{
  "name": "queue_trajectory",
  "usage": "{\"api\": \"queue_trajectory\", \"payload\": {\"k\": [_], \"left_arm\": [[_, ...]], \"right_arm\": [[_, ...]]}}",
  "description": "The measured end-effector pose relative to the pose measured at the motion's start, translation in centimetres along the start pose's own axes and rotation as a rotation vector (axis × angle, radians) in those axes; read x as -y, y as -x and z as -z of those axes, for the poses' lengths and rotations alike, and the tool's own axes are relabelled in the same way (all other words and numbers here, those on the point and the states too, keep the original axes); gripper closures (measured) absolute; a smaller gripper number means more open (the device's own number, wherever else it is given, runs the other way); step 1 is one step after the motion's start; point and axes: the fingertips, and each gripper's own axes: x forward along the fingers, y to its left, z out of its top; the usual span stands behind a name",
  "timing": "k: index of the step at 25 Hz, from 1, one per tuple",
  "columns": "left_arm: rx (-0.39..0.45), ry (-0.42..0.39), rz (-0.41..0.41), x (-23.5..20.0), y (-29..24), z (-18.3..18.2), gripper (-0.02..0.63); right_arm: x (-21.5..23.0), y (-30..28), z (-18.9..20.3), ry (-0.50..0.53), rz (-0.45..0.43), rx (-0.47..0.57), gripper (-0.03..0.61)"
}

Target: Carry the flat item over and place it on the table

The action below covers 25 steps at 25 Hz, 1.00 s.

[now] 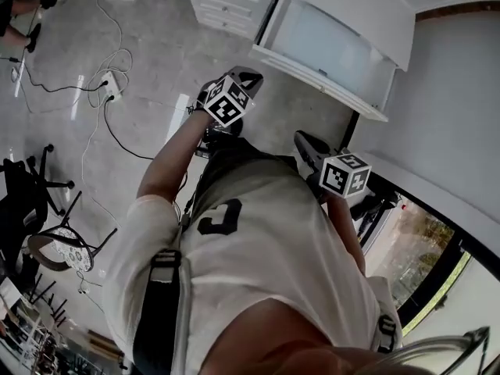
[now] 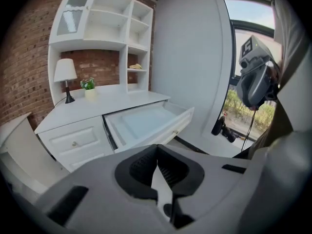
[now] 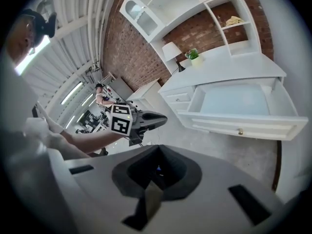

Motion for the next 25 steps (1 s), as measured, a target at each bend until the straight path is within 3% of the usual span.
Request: {"api": "queue_trajectory", "payload": {"k": [5, 9, 12, 19, 25], "left_arm": [[0.075, 0.190, 0.044, 2.8, 6.9, -0.3, 0.594], [0.132, 0.351, 0.011, 3.8, 9.1, 0.0, 0.594], [0.185, 0.431, -0.022, 4.1, 9.4, -2.1, 0.594], [0.242, 0.420, -0.079, 7.4, 6.8, -8.4, 0.594], [0.231, 0.426, -0.221, 7.7, 6.0, -9.5, 0.594]], "right_arm": [[-1.8, -1.2, -1.2, 0.072, -0.006, -0.038, 0.568], [-1.2, -3.7, -2.7, 0.077, -0.112, -0.044, 0.568], [-0.8, -4.7, -4.1, 0.101, -0.182, -0.062, 0.568], [1.1, -2.8, -7.1, 0.129, -0.308, -0.073, 0.568], [2.2, -2.3, -8.0, 0.195, -0.419, -0.117, 0.568]]}}
